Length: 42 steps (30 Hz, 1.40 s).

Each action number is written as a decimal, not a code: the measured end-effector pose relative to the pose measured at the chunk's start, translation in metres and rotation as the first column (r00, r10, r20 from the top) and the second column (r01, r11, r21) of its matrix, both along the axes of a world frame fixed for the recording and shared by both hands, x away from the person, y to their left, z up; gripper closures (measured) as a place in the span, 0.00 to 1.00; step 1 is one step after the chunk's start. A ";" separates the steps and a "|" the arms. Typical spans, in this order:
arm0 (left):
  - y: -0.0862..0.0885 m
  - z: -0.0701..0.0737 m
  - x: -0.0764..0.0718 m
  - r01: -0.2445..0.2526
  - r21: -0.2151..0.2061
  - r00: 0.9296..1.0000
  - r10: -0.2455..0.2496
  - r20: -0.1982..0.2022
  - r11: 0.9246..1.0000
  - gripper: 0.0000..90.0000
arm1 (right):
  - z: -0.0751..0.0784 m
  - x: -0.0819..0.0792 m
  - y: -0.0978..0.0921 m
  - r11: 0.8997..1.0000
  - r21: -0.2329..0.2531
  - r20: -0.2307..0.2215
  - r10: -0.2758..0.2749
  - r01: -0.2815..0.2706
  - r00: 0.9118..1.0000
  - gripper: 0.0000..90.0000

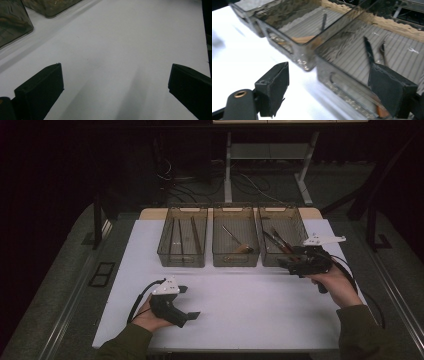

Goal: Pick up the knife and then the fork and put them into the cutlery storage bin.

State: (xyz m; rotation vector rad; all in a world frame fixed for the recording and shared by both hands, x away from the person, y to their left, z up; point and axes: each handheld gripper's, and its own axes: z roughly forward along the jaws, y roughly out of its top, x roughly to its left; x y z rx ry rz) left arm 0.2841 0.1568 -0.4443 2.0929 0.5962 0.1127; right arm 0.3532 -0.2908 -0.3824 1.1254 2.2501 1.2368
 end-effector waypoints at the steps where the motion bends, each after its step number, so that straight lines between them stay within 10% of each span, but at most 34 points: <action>1: 0.000 0.000 0.000 0.000 0.001 1.000 0.000 0.001 1.000 0.00 | -0.001 -0.004 0.001 1.000 0.005 0.003 0.004 -0.004 1.000 0.19; 23: -0.001 0.001 -0.002 0.007 0.003 1.000 -0.007 0.001 1.000 0.00 | -0.050 -0.073 -0.002 0.997 0.056 -0.005 0.055 -0.054 0.998 0.19; 42: -0.001 0.001 -0.003 0.004 0.006 1.000 -0.004 0.003 1.000 0.00 | -0.072 -0.091 0.000 0.996 -0.005 -0.038 0.084 -0.084 0.996 0.19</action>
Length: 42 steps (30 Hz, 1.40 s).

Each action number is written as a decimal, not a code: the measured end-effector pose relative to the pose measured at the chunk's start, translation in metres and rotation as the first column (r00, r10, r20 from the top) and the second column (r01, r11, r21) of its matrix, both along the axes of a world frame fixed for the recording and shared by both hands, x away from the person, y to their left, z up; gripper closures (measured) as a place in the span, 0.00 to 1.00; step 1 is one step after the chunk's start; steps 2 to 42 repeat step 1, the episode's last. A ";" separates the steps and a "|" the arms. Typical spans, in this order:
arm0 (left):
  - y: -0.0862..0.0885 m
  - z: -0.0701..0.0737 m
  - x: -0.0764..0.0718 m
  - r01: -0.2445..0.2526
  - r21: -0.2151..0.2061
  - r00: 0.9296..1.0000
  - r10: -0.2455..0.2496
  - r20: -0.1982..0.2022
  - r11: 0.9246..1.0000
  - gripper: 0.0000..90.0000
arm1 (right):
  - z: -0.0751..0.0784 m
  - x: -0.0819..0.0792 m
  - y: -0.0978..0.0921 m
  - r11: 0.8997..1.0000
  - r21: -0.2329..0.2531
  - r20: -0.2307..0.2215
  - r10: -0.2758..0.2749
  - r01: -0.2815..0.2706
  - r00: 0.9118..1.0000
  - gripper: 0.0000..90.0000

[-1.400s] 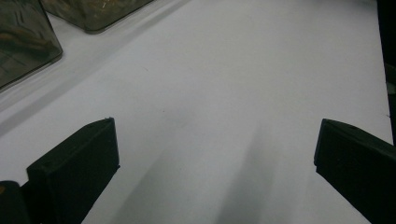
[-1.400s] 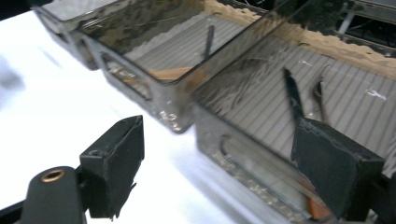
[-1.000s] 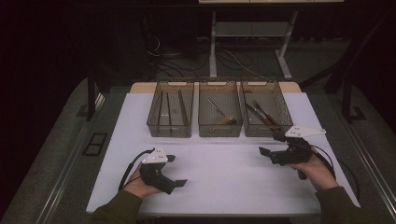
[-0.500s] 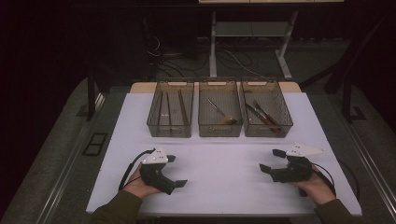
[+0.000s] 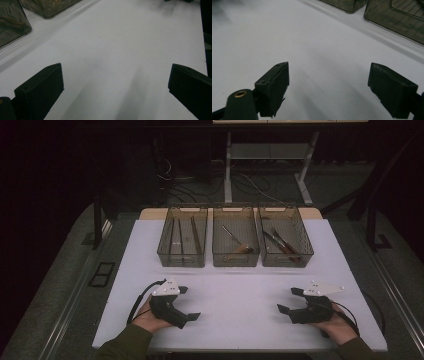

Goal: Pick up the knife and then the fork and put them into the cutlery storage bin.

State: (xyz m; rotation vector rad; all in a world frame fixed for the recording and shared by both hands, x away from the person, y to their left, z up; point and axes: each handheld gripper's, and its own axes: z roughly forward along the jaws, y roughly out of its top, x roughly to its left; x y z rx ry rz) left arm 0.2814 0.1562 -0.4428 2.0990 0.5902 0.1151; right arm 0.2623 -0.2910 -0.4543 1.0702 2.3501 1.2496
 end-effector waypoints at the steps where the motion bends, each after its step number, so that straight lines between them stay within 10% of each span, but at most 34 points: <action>1: 0.000 0.000 0.000 0.000 -0.001 1.000 0.000 0.000 1.000 0.00 | 0.000 0.000 0.000 1.000 0.002 0.000 -0.001 0.001 1.000 0.19; 42: 0.000 0.000 0.000 0.000 -0.001 1.000 0.000 0.000 1.000 0.00 | 0.000 0.000 0.000 1.000 0.002 0.000 -0.001 0.001 1.000 0.19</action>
